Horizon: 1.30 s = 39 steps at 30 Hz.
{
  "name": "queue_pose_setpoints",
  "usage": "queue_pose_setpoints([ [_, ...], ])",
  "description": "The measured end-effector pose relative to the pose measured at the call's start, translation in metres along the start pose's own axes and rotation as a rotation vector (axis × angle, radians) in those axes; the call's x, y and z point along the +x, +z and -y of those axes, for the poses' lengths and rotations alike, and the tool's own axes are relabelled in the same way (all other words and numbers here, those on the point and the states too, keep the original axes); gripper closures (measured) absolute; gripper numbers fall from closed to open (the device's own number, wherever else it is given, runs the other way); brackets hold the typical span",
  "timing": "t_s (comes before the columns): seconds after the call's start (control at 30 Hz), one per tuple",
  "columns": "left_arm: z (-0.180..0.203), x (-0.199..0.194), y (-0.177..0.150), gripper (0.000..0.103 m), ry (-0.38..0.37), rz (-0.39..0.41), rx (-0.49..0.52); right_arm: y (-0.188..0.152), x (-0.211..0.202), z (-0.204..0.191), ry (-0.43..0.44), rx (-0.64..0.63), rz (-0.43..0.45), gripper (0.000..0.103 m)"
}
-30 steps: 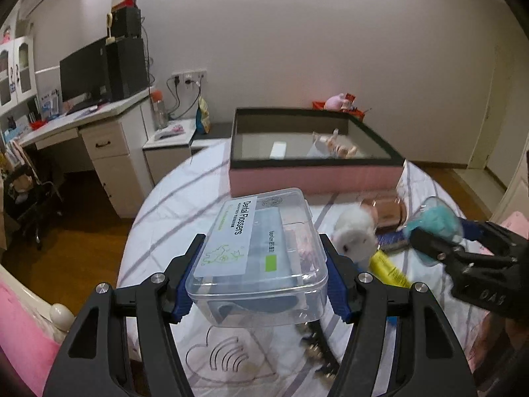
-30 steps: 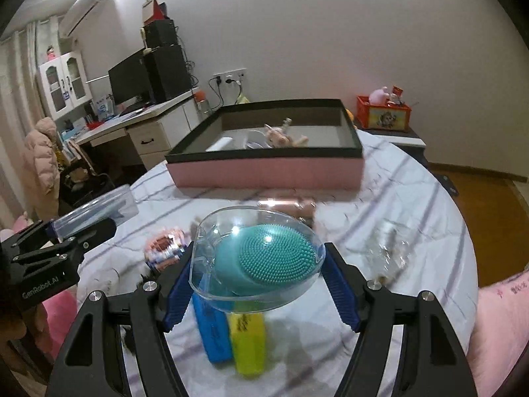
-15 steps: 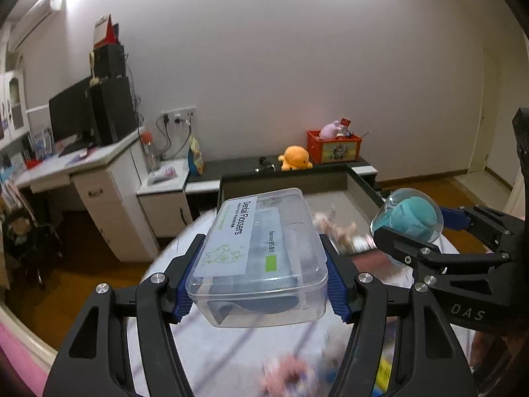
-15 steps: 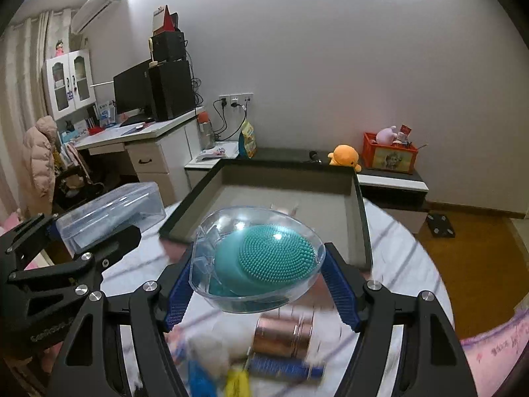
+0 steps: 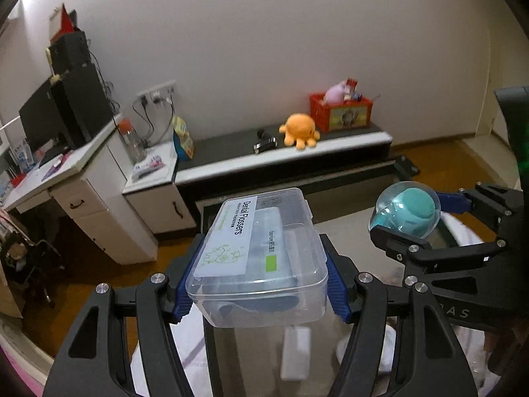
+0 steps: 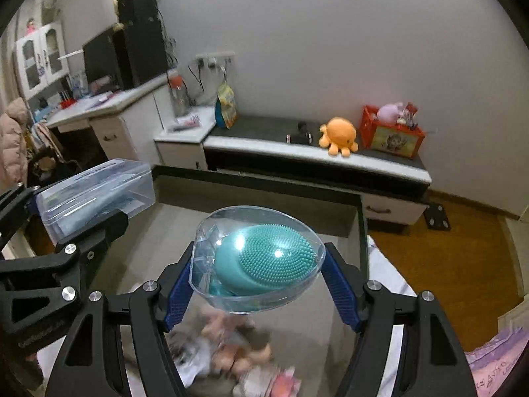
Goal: Organize rigid objects
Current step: 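Carry both held items into the pink box and open both tools to release, then withdraw both tools from the box back over the bed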
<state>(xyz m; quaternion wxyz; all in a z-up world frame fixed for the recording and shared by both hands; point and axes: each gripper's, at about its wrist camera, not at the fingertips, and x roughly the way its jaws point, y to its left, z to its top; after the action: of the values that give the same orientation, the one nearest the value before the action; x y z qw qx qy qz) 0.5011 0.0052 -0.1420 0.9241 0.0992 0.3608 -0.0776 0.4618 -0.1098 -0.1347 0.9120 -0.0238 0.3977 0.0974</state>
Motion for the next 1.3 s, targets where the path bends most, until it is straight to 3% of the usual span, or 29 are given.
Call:
queue_pose_setpoints([
  [0.3, -0.002, 0.061, -0.006, 0.037, 0.015, -0.148, 0.008, 0.003, 0.072, 0.009, -0.002, -0.003, -0.196, 0.030],
  [0.53, -0.008, 0.068, -0.018, 0.035, 0.024, -0.191, -0.009, 0.008, 0.070, 0.011, 0.021, 0.001, -0.207, 0.029],
  [0.57, -0.008, 0.065, -0.019, 0.032, 0.031, -0.187, -0.006, 0.008, 0.066, 0.011, 0.024, 0.011, -0.195, 0.023],
  [0.63, -0.008, 0.055, -0.022, 0.024, 0.005, -0.172, -0.008, 0.013, 0.059, 0.011, 0.021, 0.015, -0.170, 0.021],
  [0.87, -0.011, -0.027, -0.036, 0.003, 0.054, 0.007, -0.043, 0.010, -0.001, -0.001, 0.000, 0.004, -0.044, 0.021],
  [1.03, -0.023, -0.103, -0.063, 0.000, 0.075, 0.143, -0.125, -0.015, -0.069, -0.011, -0.006, -0.008, 0.090, 0.015],
  [1.13, -0.023, -0.150, -0.086, 0.000, 0.063, 0.226, -0.159, -0.042, -0.111, -0.024, 0.015, -0.020, 0.169, 0.000],
  [1.3, -0.010, -0.209, -0.125, 0.000, 0.077, 0.321, -0.162, -0.091, -0.168, -0.050, 0.052, -0.048, 0.289, 0.000],
])
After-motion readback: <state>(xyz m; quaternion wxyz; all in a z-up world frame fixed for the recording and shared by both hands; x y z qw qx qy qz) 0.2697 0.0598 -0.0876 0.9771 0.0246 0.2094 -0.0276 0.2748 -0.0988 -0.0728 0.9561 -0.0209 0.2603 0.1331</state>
